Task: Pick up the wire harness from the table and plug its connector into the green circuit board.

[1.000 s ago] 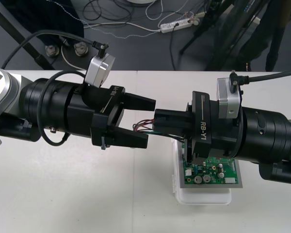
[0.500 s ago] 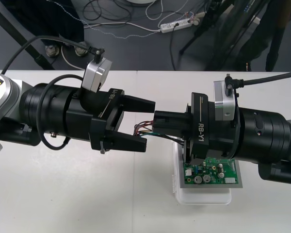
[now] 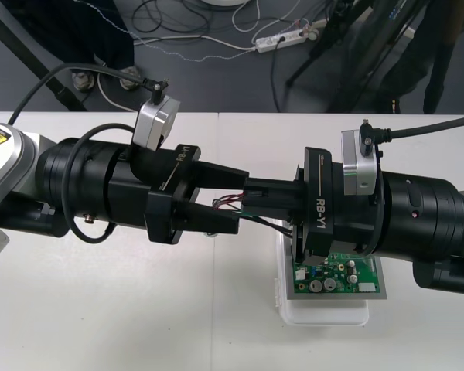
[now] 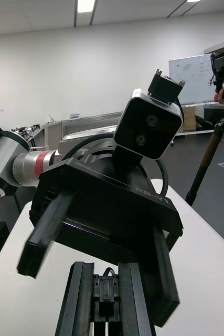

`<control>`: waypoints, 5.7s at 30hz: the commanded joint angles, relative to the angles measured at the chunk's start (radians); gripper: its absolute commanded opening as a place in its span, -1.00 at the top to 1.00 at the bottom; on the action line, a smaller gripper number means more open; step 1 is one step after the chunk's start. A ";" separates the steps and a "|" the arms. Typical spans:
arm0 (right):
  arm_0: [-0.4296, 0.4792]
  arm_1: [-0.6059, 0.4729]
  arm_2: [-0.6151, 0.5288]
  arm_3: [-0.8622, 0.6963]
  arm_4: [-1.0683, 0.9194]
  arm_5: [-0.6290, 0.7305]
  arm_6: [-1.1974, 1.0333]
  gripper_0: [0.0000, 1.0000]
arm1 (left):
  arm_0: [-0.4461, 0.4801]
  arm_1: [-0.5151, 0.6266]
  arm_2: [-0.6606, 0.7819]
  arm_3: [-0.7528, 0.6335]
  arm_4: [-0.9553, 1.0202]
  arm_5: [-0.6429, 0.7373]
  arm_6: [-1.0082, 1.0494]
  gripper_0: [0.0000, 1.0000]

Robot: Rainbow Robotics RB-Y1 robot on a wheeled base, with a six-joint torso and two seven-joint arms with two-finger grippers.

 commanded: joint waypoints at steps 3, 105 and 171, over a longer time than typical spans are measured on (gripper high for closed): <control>-0.002 -0.012 0.013 -0.041 -0.001 -0.009 0.035 1.00 | 0.014 -0.022 0.001 -0.005 0.026 -0.033 -0.076 -0.04; 0.041 0.048 0.004 -0.041 -0.148 -0.023 0.177 1.00 | 0.059 -0.042 0.029 -0.005 0.149 0.003 -0.357 0.54; 0.034 -0.075 -0.094 -0.041 0.091 -0.184 0.127 -1.00 | 0.063 0.005 0.030 0.028 0.147 -0.025 -0.395 1.00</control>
